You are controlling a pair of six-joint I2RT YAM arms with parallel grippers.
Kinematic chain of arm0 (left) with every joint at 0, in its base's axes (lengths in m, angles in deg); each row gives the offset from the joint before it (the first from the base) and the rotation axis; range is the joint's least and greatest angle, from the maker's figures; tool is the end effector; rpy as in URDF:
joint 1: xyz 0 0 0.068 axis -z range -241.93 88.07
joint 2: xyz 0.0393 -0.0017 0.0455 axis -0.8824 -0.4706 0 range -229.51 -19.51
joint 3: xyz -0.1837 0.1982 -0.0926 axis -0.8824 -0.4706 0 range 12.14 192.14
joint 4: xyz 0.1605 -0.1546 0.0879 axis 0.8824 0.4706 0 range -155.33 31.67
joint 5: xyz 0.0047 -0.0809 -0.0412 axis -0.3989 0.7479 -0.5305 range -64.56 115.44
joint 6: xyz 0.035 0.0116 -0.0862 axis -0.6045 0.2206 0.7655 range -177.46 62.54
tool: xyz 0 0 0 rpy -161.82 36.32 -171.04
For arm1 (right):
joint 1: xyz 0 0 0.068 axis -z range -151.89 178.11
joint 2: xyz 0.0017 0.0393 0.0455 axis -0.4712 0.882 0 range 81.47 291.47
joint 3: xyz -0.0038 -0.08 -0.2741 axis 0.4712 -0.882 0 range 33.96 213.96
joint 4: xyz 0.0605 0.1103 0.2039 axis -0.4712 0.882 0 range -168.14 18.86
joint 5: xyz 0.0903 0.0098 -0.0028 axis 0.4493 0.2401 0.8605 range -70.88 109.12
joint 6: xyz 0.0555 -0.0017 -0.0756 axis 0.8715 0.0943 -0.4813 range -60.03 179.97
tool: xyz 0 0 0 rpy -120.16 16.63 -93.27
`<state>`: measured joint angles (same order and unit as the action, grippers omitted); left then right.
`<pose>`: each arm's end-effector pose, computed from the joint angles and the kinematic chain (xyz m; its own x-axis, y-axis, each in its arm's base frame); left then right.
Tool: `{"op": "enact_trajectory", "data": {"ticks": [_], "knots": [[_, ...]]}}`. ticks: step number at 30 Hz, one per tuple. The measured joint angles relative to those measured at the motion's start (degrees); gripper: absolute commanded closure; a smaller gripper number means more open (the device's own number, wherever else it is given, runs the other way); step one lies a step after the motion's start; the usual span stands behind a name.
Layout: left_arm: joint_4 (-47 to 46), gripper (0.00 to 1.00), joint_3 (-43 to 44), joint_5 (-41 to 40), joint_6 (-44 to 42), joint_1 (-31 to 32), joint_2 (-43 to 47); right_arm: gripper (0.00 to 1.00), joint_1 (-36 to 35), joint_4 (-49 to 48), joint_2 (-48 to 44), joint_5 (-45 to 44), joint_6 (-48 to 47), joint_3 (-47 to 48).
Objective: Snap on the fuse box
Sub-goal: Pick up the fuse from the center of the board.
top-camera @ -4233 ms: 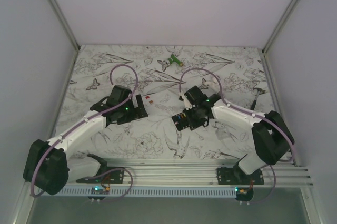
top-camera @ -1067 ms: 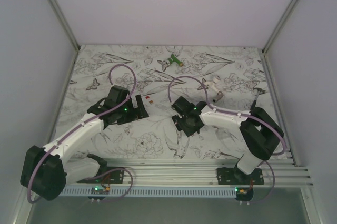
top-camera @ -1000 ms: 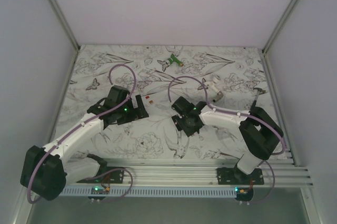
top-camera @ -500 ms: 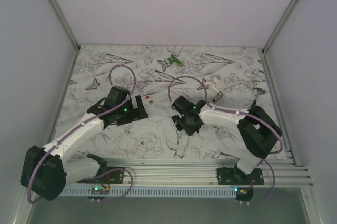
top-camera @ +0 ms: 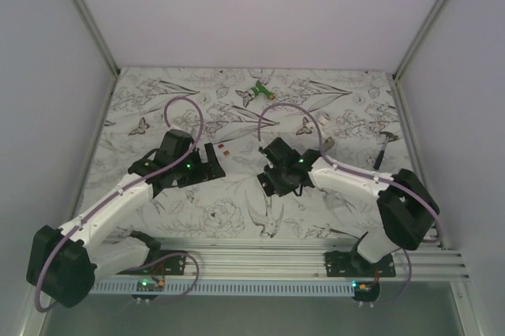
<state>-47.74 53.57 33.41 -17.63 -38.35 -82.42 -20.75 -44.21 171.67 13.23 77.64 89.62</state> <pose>0.2192 -0.1085 0.2357 -0.7605 -0.3602 -0.5402 0.0099 0.8254 -0.5644 0.2009 0.2168 0.1675 -0.8030 -0.4603 -0.3786 -0.5045 0.8632 0.0206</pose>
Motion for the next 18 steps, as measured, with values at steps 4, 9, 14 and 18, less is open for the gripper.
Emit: {"op": "enact_trajectory", "data": {"ticks": [4,9,14,18], "knots": [[-2.62,0.05,-1.38,0.13,0.9,2.16,1.88,0.76,0.0,-2.1,-4.72,-0.33,2.71,0.0],[-9.51,0.07,-6.47,-0.37,3.26,6.08,6.08,0.78,0.0,-6.64,-9.38,-0.94,8.15,-0.17],[-15.52,0.16,-8.81,-3.67,3.87,11.58,9.03,0.78,0.0,-13.7,-13.9,-0.85,14.21,-2.01],[-20.72,0.23,-8.87,-6.38,2.16,15.76,9.55,0.77,-0.02,-18.38,-15.76,-0.35,18.16,-3.72]]}}
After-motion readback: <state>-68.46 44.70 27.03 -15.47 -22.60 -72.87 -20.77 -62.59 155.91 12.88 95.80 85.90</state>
